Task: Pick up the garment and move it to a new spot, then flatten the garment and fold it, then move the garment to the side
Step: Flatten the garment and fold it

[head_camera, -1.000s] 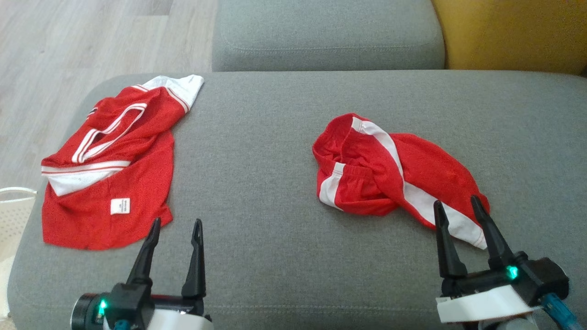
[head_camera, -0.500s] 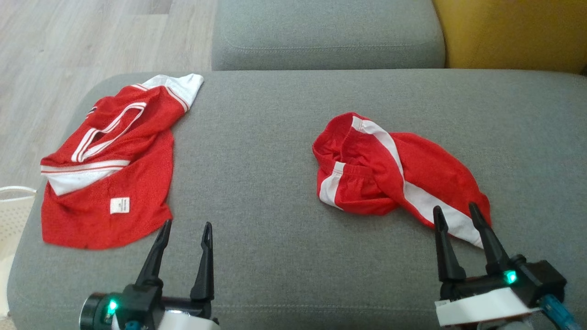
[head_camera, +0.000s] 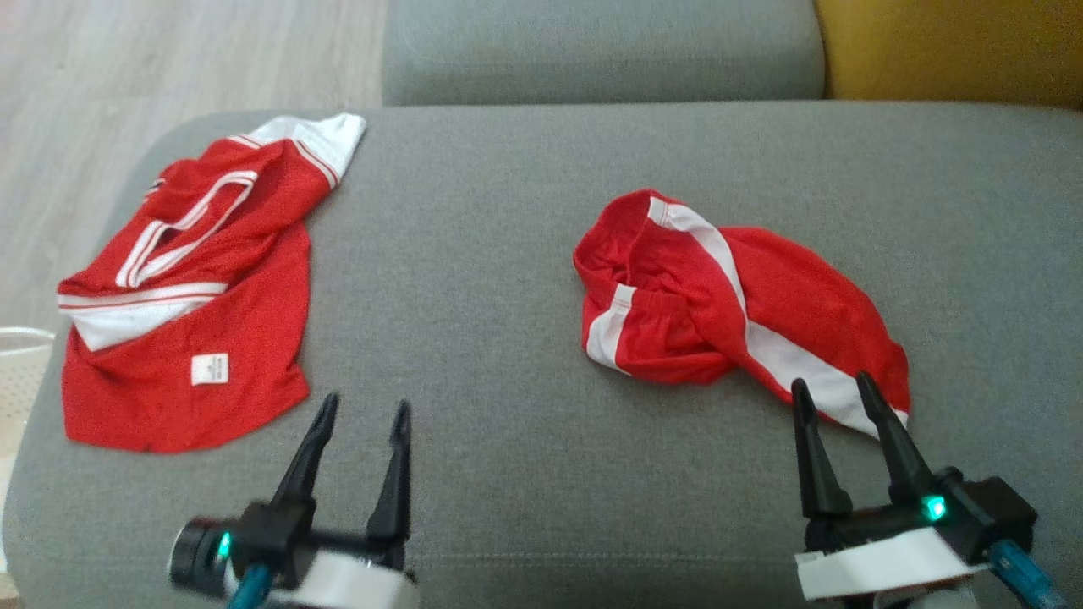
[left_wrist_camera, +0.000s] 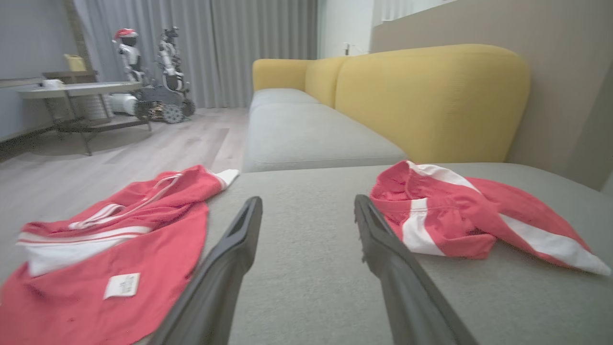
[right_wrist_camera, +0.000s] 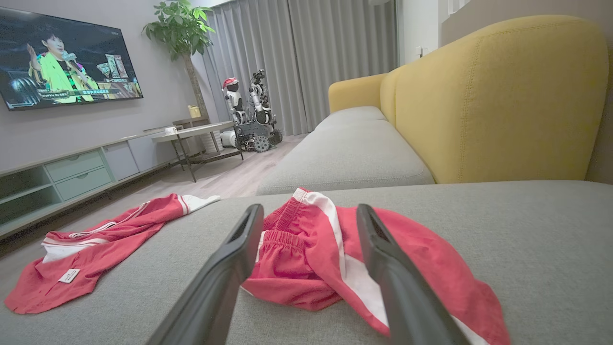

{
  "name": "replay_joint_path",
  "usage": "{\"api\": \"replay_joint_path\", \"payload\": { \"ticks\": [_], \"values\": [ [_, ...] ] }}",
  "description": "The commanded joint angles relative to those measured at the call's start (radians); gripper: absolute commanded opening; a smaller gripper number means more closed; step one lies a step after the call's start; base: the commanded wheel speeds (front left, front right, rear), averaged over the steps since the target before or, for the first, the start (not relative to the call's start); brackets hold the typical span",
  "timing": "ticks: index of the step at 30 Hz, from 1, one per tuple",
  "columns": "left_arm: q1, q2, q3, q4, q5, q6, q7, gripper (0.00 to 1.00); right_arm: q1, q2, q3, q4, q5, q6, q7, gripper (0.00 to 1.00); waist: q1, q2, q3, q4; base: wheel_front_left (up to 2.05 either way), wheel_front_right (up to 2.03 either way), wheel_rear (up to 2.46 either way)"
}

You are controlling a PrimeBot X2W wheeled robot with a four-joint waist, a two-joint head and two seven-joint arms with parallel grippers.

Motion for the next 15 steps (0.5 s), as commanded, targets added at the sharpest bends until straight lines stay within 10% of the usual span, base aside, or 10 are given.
{"api": "replay_joint_path", "payload": {
  "ticks": [1, 15],
  "values": [
    [-0.112, -0.006, 0.017, -0.003, -0.024, -0.031, -0.005, 1.00, -0.063, -0.001, 0.035, -0.041, -0.008, 0.007, -0.007, 1.00, 0.0001, -0.0001, 0.034, -0.013, 0.00, 0.00, 0.00],
    [-0.650, -0.006, -0.192, 0.375, -0.094, -0.171, 0.047, 1.00, -0.192, -0.001, 0.056, -0.120, -0.023, 0.007, -0.007, 1.00, 0.0001, -0.0001, 0.255, -0.115, 0.00, 0.00, 0.00]
  ]
}}
